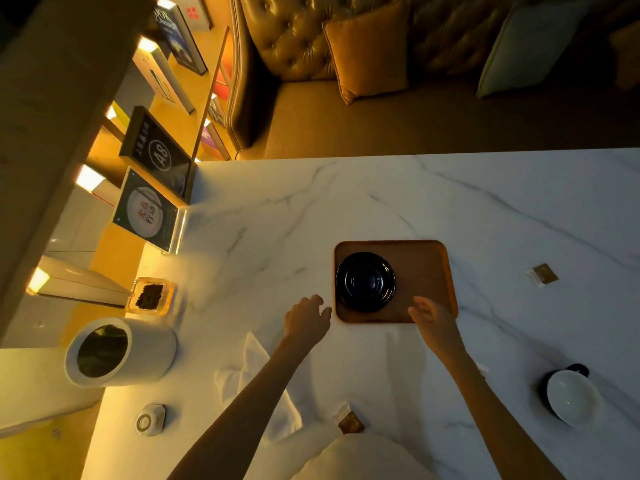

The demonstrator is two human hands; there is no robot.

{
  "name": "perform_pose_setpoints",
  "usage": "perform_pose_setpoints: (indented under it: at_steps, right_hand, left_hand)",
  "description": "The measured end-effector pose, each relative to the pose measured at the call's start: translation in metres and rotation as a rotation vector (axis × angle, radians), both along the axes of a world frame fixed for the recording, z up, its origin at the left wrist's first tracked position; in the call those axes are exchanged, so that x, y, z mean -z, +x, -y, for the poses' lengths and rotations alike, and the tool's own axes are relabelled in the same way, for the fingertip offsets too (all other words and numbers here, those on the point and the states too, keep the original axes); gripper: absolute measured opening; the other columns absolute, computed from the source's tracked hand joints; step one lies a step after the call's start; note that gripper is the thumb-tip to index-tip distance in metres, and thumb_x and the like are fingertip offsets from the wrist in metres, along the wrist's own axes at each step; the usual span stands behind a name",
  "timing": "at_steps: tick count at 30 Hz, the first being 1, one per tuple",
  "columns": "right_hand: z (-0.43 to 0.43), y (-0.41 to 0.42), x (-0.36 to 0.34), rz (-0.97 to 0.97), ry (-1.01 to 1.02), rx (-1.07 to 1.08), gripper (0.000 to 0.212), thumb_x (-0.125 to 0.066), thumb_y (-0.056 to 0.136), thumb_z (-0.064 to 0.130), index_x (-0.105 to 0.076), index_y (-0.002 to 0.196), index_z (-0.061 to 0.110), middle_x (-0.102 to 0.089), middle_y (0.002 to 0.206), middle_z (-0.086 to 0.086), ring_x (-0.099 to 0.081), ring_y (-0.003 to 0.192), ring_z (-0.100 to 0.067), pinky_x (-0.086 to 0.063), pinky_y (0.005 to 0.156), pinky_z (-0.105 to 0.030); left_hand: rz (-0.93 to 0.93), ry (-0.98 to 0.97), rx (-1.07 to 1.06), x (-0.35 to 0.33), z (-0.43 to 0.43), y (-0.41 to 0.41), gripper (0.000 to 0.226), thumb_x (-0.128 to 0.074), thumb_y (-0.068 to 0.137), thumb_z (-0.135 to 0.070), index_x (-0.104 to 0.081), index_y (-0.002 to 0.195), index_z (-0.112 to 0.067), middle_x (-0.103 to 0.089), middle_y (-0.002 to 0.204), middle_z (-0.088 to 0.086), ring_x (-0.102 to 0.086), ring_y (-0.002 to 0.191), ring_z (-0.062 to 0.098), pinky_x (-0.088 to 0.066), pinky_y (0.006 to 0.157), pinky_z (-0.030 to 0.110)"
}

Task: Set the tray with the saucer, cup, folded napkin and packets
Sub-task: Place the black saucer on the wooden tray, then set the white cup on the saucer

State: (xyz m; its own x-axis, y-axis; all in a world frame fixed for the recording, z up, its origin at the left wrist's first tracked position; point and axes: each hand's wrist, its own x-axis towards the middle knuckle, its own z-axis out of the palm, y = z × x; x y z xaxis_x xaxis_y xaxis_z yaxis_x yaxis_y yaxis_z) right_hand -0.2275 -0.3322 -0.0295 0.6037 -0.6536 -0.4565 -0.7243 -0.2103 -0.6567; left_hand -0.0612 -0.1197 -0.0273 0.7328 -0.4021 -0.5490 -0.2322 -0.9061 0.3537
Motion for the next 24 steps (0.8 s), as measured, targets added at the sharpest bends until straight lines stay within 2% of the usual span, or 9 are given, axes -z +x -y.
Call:
perform_pose_setpoints:
  at_steps: [3,7,13,17,19,21,24]
  right_hand:
    - [-0.023,-0.031,-0.009,-0.016,-0.091,-0.062,0.045,-0.060,0.090,0.033,-0.052,0.131,0.016,-0.055,0.135,-0.011,-0.052,0.122,-0.026,-0.042,0.099,-0.038]
    - [-0.050,-0.065,-0.016,-0.119,-0.228,-0.204,0.057,-0.056,0.089,0.047,-0.045,0.139,0.022,-0.037,0.150,-0.011,-0.036,0.137,-0.028,-0.032,0.111,-0.042]
    - [-0.069,-0.104,-0.025,-0.161,-0.204,-0.216,0.060,-0.050,0.089,0.055,-0.038,0.142,0.030,-0.026,0.156,-0.007,-0.025,0.143,-0.025,-0.025,0.115,-0.044]
    - [-0.069,-0.126,-0.035,-0.171,-0.220,-0.176,0.060,-0.049,0.089,0.055,-0.037,0.142,0.030,-0.026,0.156,-0.006,-0.025,0.143,-0.024,-0.023,0.115,-0.044]
    - [-0.064,-0.141,-0.040,-0.155,-0.217,-0.151,0.060,-0.050,0.089,0.055,-0.038,0.142,0.030,-0.027,0.156,-0.006,-0.032,0.140,-0.024,-0.029,0.114,-0.045]
    - [-0.053,-0.158,-0.044,-0.133,-0.237,-0.109,0.058,-0.053,0.089,0.052,-0.041,0.140,0.028,-0.031,0.154,-0.007,-0.041,0.134,-0.024,-0.034,0.112,-0.042]
    - [-0.028,-0.190,-0.048,-0.093,-0.223,-0.008,0.053,-0.057,0.090,0.044,-0.045,0.138,0.024,-0.037,0.151,-0.008,-0.038,0.136,-0.022,-0.031,0.110,-0.035]
  left_hand:
    - [0.057,-0.018,0.076,-0.012,-0.016,-0.020,0.041,-0.043,0.096,-0.048,-0.053,0.128,-0.024,-0.057,0.132,0.005,-0.055,0.119,0.027,-0.040,0.104,0.042]
    - [0.062,-0.046,0.139,-0.019,-0.034,-0.048,0.044,-0.043,0.095,-0.050,-0.053,0.130,-0.026,-0.054,0.138,0.005,-0.053,0.124,0.027,-0.038,0.108,0.044]
    - [0.015,-0.029,0.222,-0.022,-0.044,-0.083,0.047,-0.041,0.095,-0.052,-0.052,0.131,-0.025,-0.051,0.142,0.004,-0.050,0.127,0.027,-0.035,0.111,0.044]
    - [0.032,-0.036,0.273,-0.030,-0.034,-0.094,0.047,-0.042,0.095,-0.051,-0.051,0.131,-0.023,-0.050,0.142,0.005,-0.049,0.128,0.027,-0.035,0.110,0.044]
    - [0.023,-0.050,0.289,-0.032,-0.025,-0.102,0.045,-0.042,0.096,-0.051,-0.052,0.131,-0.024,-0.051,0.141,0.005,-0.050,0.127,0.027,-0.036,0.109,0.043]
    - [0.010,-0.051,0.310,-0.034,-0.014,-0.112,0.044,-0.041,0.096,-0.050,-0.052,0.130,-0.024,-0.051,0.141,0.004,-0.050,0.127,0.026,-0.036,0.108,0.043]
    - [0.008,-0.050,0.331,-0.036,0.008,-0.130,0.042,-0.041,0.097,-0.047,-0.052,0.130,-0.023,-0.051,0.140,0.004,-0.050,0.126,0.026,-0.037,0.108,0.043]
